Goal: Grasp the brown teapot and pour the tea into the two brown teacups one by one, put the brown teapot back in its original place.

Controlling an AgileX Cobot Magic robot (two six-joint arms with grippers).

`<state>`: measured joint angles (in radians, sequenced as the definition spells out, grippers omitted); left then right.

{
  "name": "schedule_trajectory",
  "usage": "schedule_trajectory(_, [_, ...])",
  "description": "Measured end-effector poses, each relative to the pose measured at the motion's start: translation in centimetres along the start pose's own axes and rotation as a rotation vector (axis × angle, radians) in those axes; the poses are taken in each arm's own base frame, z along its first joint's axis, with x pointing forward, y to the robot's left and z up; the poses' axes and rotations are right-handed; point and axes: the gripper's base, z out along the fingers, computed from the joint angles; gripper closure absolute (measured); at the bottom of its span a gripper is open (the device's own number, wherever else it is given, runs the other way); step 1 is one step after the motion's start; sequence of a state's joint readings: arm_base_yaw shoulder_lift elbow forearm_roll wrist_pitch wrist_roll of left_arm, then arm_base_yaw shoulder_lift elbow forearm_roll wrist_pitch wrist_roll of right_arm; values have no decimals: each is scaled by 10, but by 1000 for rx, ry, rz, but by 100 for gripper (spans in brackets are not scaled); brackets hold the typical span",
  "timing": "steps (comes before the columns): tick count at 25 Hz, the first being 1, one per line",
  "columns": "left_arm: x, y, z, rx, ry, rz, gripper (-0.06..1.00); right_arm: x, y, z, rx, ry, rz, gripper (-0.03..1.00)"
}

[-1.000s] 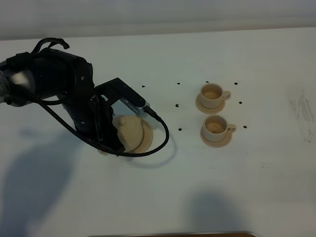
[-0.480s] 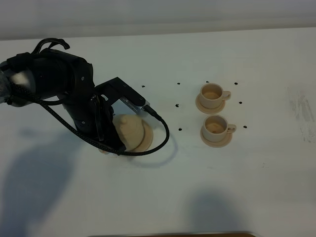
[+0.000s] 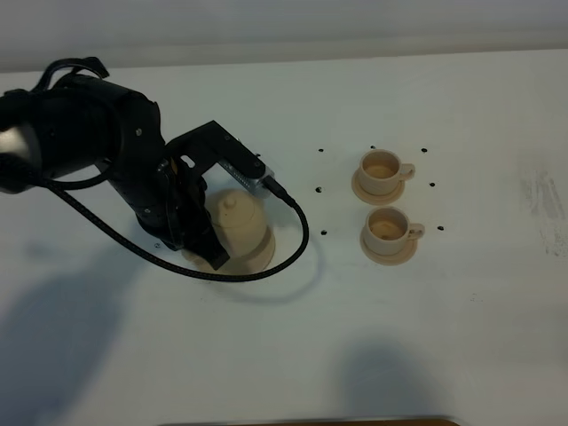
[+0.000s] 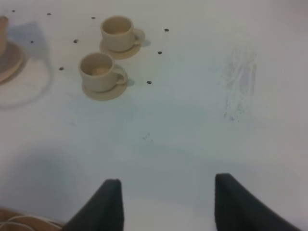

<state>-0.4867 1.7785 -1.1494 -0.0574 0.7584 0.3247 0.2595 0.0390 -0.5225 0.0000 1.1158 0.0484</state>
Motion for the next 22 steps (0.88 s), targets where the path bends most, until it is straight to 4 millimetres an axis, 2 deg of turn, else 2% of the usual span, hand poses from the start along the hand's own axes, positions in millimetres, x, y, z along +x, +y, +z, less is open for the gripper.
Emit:
schedule_trajectory(7, [-1,-1,-26,-11,-42,3,86,0,0,0,0,0,0,53])
schedule_trajectory(12, [-14,2,-37,-22,-78,24,86,0,0,0,0,0,0,53])
schedule_trajectory(15, [-24,5,-39,-21,-77,43,86,0,0,0,0,0,0,53])
schedule_trajectory(22, [-50,11,-26,-11,-47,138,86,0,0,0,0,0,0,53])
